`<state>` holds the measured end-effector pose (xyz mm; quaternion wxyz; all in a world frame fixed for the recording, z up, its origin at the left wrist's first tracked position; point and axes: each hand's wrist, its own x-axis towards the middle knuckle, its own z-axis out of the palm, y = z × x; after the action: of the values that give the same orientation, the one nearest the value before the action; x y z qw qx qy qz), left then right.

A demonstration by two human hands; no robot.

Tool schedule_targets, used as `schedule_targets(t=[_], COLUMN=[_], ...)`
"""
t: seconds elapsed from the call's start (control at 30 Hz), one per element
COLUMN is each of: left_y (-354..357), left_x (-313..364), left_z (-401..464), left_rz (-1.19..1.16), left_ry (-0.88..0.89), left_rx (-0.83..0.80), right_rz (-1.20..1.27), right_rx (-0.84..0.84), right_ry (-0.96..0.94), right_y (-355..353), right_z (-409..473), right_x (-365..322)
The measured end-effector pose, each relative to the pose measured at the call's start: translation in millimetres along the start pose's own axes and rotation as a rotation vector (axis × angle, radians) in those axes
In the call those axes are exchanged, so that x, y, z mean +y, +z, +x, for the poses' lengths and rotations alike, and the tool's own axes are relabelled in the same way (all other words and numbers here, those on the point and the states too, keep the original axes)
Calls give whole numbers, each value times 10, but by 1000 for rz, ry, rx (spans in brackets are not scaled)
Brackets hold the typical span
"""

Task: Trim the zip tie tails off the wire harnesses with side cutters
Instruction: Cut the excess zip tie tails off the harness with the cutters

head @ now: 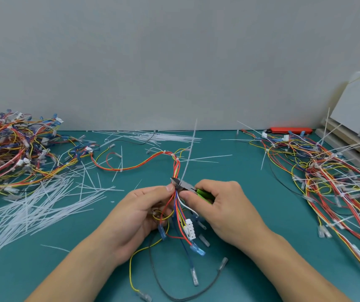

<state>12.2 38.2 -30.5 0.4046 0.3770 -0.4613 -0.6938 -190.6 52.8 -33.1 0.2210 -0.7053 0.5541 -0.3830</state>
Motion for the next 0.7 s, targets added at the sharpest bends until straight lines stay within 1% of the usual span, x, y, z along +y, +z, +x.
schedule_targets(t=[0.4, 0.7], left_y=[9, 6], left_x=[12, -9], left_z=[-18, 3], left_rz=[17, 2], left_ry=[13, 10], left_rx=[8, 12], right_rz=[-21, 6], right_rx=[49, 17], right_ry=[0, 45], right_y=[91, 47], right_z=[-25, -49], right_x=[28, 1])
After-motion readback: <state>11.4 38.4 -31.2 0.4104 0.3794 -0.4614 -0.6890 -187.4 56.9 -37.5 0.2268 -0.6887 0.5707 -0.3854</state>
